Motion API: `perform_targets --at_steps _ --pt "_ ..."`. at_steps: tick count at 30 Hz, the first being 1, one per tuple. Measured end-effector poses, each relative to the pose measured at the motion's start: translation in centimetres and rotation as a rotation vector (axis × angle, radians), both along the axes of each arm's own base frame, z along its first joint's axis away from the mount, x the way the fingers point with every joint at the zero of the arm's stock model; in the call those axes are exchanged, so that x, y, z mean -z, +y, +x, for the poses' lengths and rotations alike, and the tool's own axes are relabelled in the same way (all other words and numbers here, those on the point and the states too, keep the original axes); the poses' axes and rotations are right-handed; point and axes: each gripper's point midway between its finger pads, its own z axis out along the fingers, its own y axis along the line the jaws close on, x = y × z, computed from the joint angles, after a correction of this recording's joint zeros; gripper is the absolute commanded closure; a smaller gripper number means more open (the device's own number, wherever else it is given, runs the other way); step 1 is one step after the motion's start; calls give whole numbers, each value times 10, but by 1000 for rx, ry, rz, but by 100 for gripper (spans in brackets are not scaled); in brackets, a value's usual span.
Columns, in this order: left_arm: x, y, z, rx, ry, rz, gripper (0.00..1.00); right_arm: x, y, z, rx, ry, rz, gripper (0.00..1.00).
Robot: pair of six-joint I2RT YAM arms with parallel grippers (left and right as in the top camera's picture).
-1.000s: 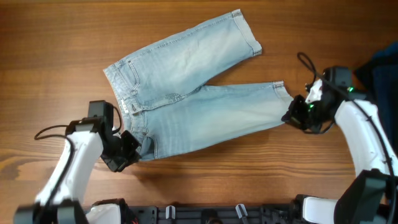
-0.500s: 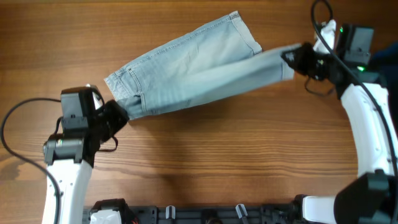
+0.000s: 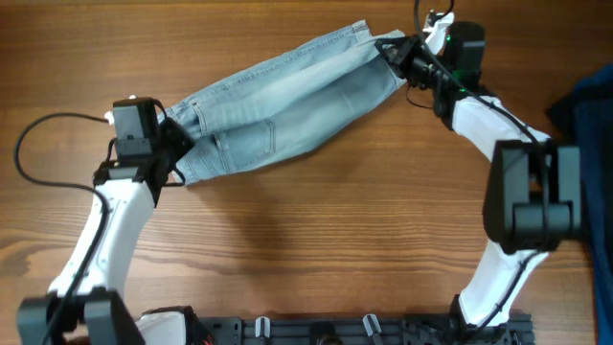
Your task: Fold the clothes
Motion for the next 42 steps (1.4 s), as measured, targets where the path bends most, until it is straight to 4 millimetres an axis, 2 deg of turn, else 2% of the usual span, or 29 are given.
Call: perform_targets --at_steps 1,2,3,4,5,7,10,13,17,21,24,28,31,32,35,36,37,42 --pt "2 2 5 -1 -11 10 58 5 2 1 1 5 10 42" --pt "3 5 16 -8 -39 23 36 7 6 3 1 6 22 21" --pt "6 7 20 -11 -47 35 21 7 8 4 0 -1 28 20" --pt "7 8 22 -14 -50 40 1 6 11 5 -2 -10 31 14" --pt "11 10 23 -17 -43 47 0 3 15 5 -13 -25 34 11" --pt "15 13 20 -25 -23 50 0 0 18 3 -40 -42 35 11" --pt "22 18 5 -39 50 42 0 -2 12 -6 -119 -39 62 11" --pt "22 19 -12 -38 112 13 0 4 -7 -16 -170 6 81 14" --pt "30 9 -43 -16 245 -32 0 35 -32 -33 -165 149 51 15" --pt "39 1 -66 0 346 -73 0 77 -50 -48 -93 292 -97 17" --pt "42 -3 -74 7 380 -91 0 89 -63 -42 -49 261 -240 24" --pt "43 -6 -77 14 393 -108 0 97 -59 -36 -25 245 -341 24" --pt "43 -8 -77 20 392 -119 0 108 -41 -32 -37 220 -388 30" --pt "42 -9 -77 22 392 -123 0 108 -37 -30 -37 211 -395 38" --pt "42 -11 -77 25 391 -130 0 111 -36 -28 -23 208 -421 86" --pt "42 -11 -77 27 391 -132 0 112 -38 -28 -14 212 -430 92" --pt "42 -11 -77 27 390 -133 0 112 -42 -27 -4 213 -435 96" --pt "42 -11 -77 27 391 -133 0 123 -66 -41 2 297 -446 96"
